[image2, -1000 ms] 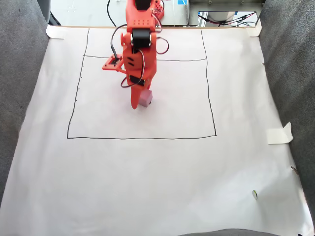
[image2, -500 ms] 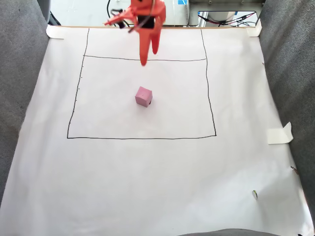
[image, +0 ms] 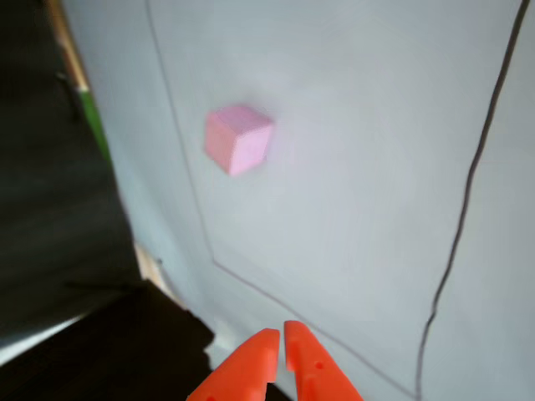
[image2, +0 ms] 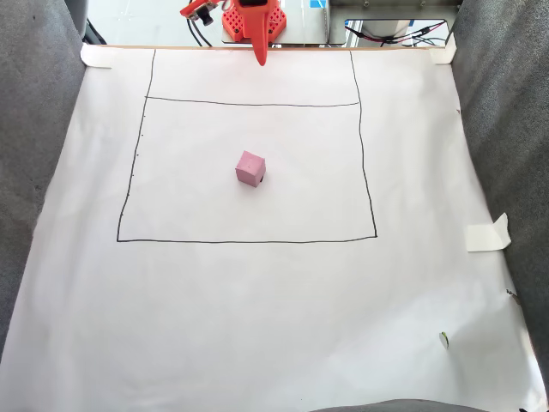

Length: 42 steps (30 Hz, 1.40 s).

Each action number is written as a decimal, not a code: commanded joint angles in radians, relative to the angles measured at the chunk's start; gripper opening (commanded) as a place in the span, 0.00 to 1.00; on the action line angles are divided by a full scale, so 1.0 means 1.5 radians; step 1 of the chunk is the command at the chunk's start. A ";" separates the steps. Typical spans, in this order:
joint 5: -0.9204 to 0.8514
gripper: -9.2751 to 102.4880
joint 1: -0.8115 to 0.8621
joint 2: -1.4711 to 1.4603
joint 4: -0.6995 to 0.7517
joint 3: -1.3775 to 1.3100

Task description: Grasp the colored block, Place it on the black dot, and then return the arm to the default position.

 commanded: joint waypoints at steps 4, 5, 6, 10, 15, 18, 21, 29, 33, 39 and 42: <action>-0.039 0.08 0.018 0.049 0.034 0.031; -0.042 0.08 0.019 0.062 0.035 0.045; -0.043 0.08 0.020 0.074 0.035 0.058; -0.059 0.08 0.025 0.109 0.024 0.105; -0.074 0.08 0.018 0.164 0.037 0.148; -0.074 0.08 0.026 0.167 0.036 0.156; -0.081 0.08 0.039 0.188 0.052 0.159; -0.120 0.08 0.074 0.201 0.034 0.193; -0.128 0.08 0.074 0.201 0.021 0.211; -0.143 0.08 0.070 0.201 -0.006 0.247; -0.150 0.08 0.067 0.201 -0.029 0.267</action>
